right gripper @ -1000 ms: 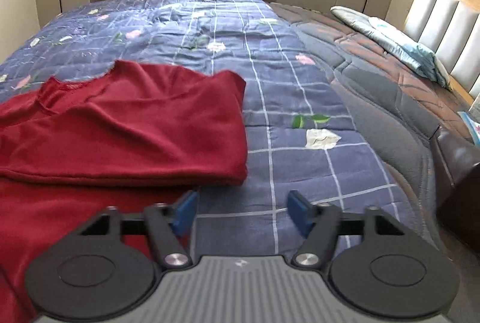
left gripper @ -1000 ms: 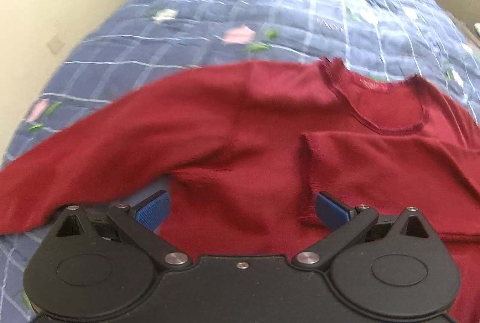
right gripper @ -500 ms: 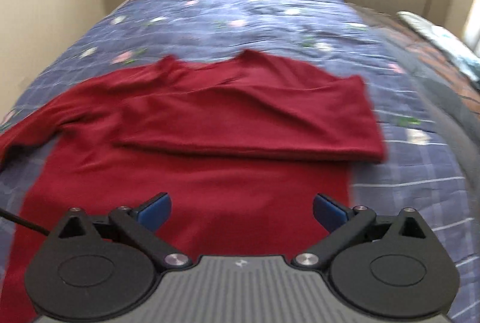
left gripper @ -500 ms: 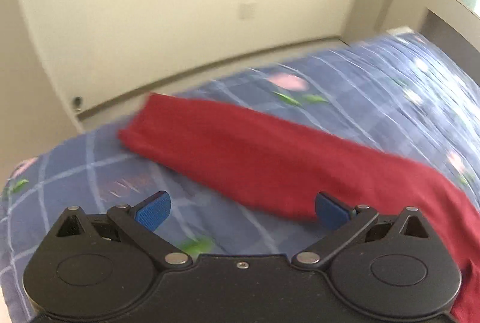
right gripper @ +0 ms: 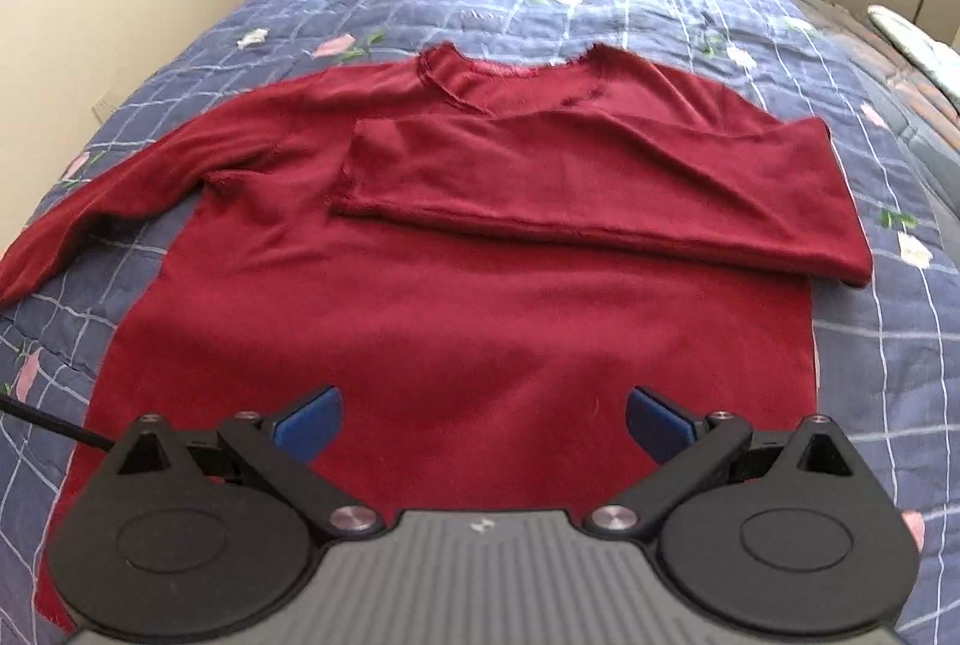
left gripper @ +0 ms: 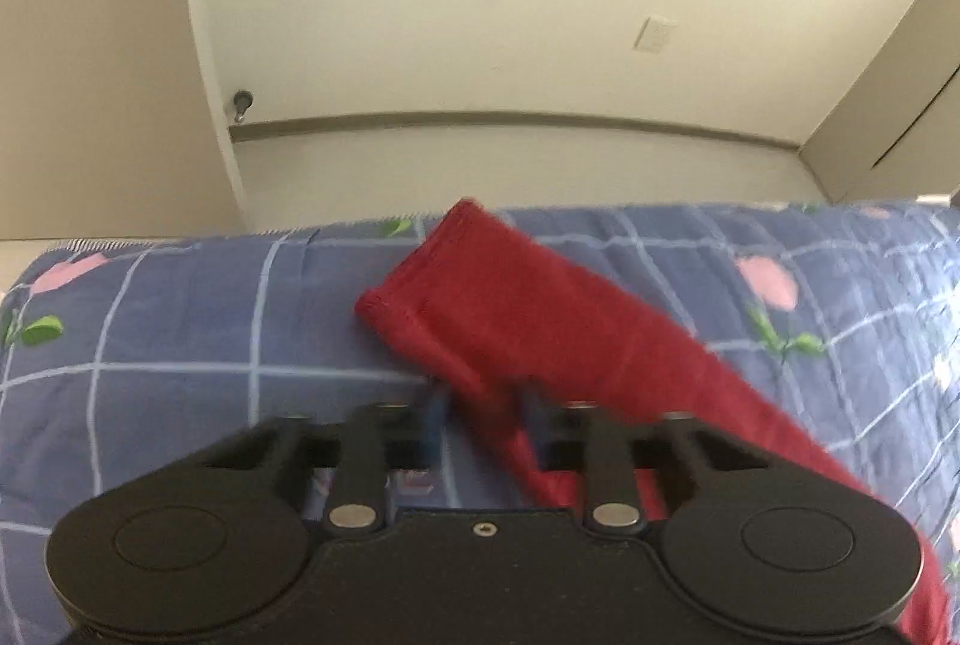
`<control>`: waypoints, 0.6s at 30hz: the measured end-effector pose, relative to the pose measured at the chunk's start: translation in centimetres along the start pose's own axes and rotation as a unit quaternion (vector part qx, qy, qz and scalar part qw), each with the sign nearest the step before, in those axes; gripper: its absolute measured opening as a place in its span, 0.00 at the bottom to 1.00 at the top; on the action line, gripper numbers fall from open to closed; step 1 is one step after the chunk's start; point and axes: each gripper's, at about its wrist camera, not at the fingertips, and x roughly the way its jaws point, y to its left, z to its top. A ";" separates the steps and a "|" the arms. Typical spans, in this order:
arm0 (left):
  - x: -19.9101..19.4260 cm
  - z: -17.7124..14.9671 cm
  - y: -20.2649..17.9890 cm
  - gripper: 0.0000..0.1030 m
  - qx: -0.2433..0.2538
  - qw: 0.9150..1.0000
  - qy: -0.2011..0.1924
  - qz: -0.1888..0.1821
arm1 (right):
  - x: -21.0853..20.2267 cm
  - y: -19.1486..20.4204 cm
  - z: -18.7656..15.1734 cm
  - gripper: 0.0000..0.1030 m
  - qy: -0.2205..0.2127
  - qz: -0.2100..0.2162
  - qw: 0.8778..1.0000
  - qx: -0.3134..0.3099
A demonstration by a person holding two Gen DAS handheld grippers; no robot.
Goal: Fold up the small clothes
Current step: 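Grasp the other sleeve cuff with the left tool and lift it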
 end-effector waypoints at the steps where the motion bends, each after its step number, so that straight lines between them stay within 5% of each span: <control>1: -0.3 0.0 0.0 0.06 -0.003 1.000 -0.009 -0.007 | 0.0 -0.2 -0.1 1.00 0.004 -0.001 1.000 0.005; 7: -3.3 0.4 -1.8 0.04 0.020 0.992 -0.096 -0.073 | -0.4 -1.2 -0.7 1.00 0.009 0.001 1.000 0.020; 11: -6.5 0.8 -5.2 0.04 0.068 0.977 -0.143 -0.143 | -0.6 -1.9 -0.8 1.00 0.010 0.003 0.999 0.033; 14: -9.6 0.6 -8.7 0.04 0.124 0.953 -0.171 -0.217 | -1.1 -2.8 -0.7 1.00 0.004 0.003 0.999 0.044; 18: -14.4 -1.6 -13.8 0.04 0.213 0.902 -0.191 -0.323 | -1.7 -4.1 -0.7 1.00 -0.007 -0.001 0.998 0.060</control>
